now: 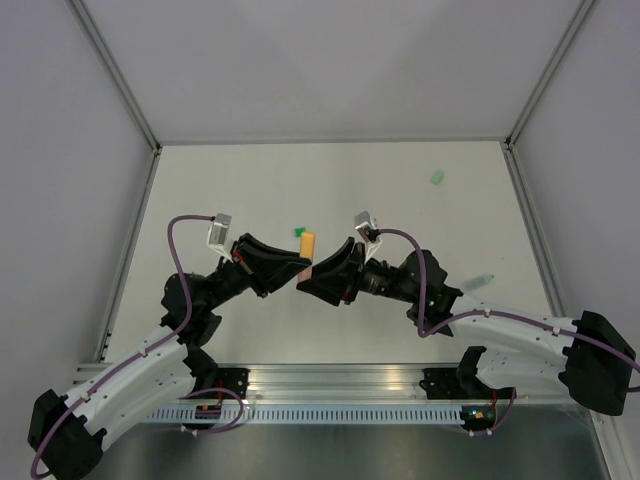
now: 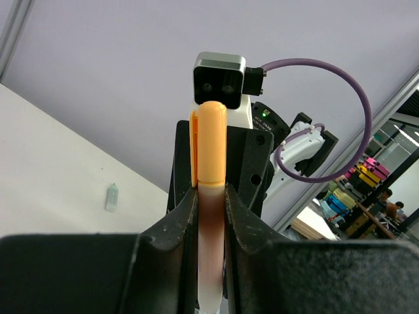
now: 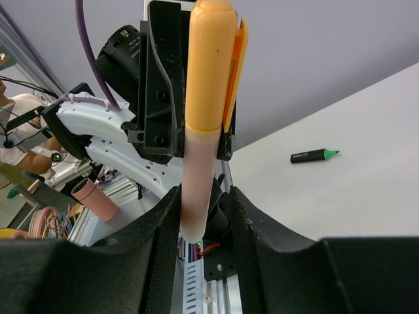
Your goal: Insert the pens into the pen caps
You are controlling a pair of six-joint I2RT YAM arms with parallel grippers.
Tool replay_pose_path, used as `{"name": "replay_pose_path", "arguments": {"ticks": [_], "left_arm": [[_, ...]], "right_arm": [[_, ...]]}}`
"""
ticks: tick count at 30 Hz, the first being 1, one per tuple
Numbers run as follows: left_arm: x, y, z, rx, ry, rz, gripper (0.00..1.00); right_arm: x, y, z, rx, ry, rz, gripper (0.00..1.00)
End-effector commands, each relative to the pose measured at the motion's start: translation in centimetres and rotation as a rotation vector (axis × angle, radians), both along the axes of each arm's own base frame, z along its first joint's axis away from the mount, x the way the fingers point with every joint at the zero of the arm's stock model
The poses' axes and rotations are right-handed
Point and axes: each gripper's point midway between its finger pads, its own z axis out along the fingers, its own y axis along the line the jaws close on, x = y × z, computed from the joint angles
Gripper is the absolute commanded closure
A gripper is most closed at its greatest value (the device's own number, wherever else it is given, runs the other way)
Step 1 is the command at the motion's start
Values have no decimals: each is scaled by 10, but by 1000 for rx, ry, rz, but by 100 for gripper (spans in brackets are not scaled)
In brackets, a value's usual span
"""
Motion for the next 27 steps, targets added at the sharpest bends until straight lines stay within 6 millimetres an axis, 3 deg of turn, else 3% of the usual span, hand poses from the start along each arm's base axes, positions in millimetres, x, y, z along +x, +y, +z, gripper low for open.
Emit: {"name": "replay_pose_path", "arguments": {"ticks": [1, 10, 11, 15, 17, 19, 20, 21, 24, 27], "left_arm": [[-1, 5, 11, -45, -34, 20, 98], [1, 5, 7, -45, -30, 22, 98], [1, 5, 6, -43, -28, 22, 98], [0, 4, 8, -46, -35, 18, 98], [-3, 4, 12, -42, -52, 5, 98], [-5, 0, 8, -1, -50, -16, 81], [-6, -1, 8, 11, -51, -25, 66], [-10, -1, 10, 19, -61, -39, 42], [-7, -1, 1, 60, -34, -22, 24], [-5, 3, -3, 88, -26, 16, 17]], "right_arm": [[-3, 1, 25, 77, -46, 8, 59], [-4, 7, 28, 101, -32, 34, 64], [-4, 9, 28, 100, -31, 36, 67], [-2, 12, 23, 83, -9, 35, 100], [-2, 13, 19, 64, -6, 39, 100], [0, 11, 18, 51, -20, 19, 100], [1, 8, 18, 40, -19, 1, 100], [2, 6, 18, 31, -24, -9, 100], [2, 0, 17, 1, -43, -32, 100], [-2, -3, 11, -33, -45, -22, 100]]}}
